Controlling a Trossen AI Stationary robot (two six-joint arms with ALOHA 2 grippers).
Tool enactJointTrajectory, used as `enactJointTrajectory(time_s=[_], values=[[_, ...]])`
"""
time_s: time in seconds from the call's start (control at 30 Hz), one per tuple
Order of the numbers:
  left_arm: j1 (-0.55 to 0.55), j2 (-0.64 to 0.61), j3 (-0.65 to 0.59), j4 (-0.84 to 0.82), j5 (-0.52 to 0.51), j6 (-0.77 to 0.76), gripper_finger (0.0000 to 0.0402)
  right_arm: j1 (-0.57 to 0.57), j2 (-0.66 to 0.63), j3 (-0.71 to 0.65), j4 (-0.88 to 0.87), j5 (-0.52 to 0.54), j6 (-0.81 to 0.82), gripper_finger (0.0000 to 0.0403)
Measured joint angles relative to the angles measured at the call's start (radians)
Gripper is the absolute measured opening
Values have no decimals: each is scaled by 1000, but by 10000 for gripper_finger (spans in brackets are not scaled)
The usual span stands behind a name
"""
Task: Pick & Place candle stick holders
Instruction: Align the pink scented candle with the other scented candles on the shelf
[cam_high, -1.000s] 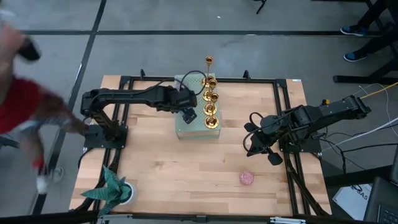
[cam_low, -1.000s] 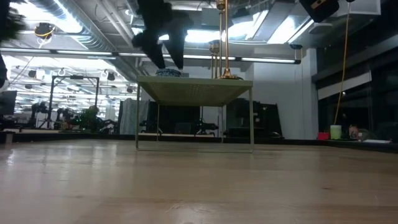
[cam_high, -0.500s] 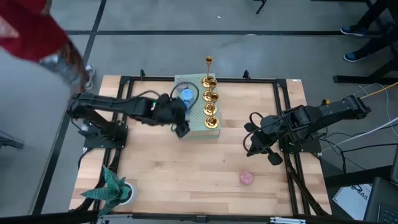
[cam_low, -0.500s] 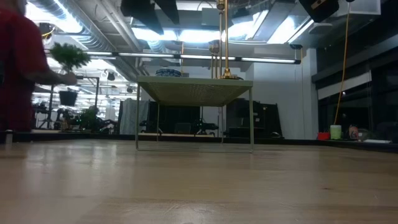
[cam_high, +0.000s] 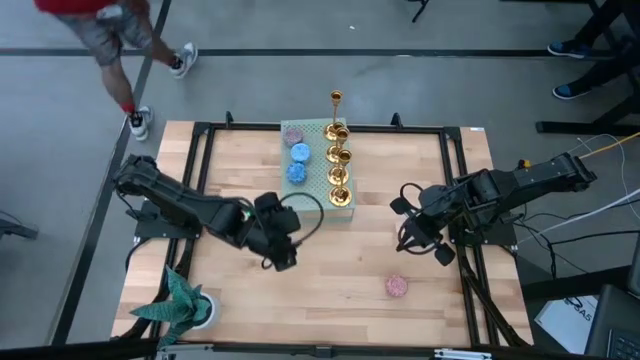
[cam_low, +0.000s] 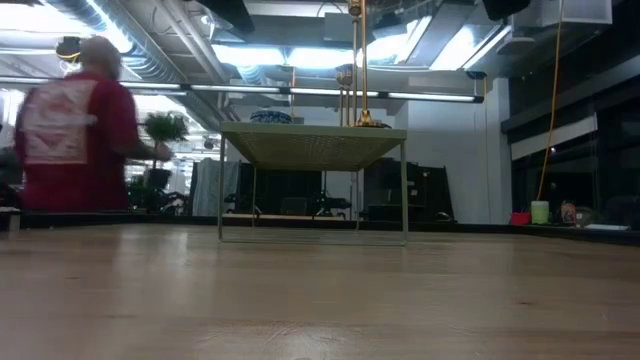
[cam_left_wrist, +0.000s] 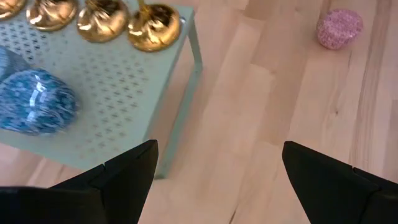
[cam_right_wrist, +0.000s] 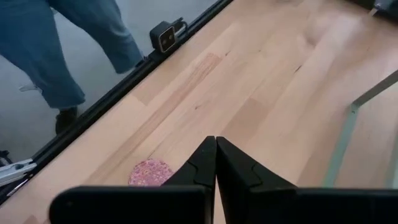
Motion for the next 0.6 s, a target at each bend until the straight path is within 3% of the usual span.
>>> enactJointTrajectory(time_s=[0.13, 0.37, 0.6], values=[[-36, 41, 0, 13, -16, -44, 342, 0, 0, 0, 58, 37, 2, 14], [-70, 126, 0, 48, -8, -98, 342, 0, 0, 1, 210, 77, 153, 14], [-78, 194, 0, 52, 71, -107, 342, 44, 15, 1, -43, 118, 276, 14]])
